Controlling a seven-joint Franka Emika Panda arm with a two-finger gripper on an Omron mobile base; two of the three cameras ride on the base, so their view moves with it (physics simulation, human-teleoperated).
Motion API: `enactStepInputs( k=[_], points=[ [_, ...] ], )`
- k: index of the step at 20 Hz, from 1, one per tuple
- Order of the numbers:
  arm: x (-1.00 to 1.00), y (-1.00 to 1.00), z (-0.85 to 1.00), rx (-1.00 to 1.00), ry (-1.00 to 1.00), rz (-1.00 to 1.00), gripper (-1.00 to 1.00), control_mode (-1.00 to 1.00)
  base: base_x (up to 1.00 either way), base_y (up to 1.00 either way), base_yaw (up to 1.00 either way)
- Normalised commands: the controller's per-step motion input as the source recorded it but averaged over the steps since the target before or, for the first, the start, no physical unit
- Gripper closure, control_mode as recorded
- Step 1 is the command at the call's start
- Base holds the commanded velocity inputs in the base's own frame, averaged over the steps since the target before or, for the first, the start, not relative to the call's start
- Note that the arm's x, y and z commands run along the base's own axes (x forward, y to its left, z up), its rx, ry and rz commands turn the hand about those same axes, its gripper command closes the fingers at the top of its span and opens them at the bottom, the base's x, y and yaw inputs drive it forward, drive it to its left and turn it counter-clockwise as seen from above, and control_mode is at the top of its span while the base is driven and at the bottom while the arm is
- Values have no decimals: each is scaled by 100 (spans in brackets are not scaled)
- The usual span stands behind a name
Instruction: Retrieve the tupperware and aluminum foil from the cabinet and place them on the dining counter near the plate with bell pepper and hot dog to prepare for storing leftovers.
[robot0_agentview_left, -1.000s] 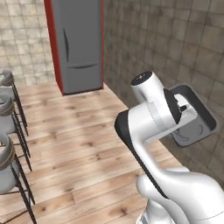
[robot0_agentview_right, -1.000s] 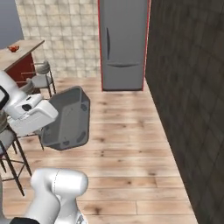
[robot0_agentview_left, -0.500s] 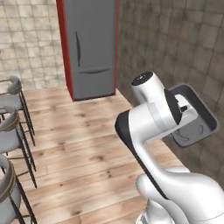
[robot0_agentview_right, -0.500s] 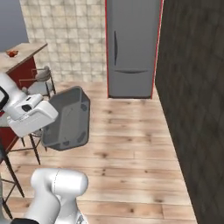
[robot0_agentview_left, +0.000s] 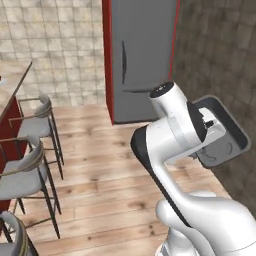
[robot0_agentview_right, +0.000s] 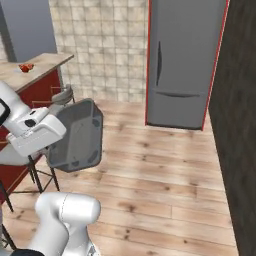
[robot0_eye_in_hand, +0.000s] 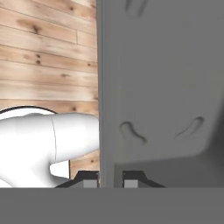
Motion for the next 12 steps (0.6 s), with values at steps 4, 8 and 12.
enactStepInputs(
  k=[4, 8, 12],
  points=[
    [0, 0, 0, 0, 0, 0, 100, 100, 100, -12, 41],
    [0, 0, 0, 0, 0, 0, 100, 100, 100, -17, 45],
    [0, 0, 0, 0, 0, 0, 100, 100, 100, -42, 44]
  ],
)
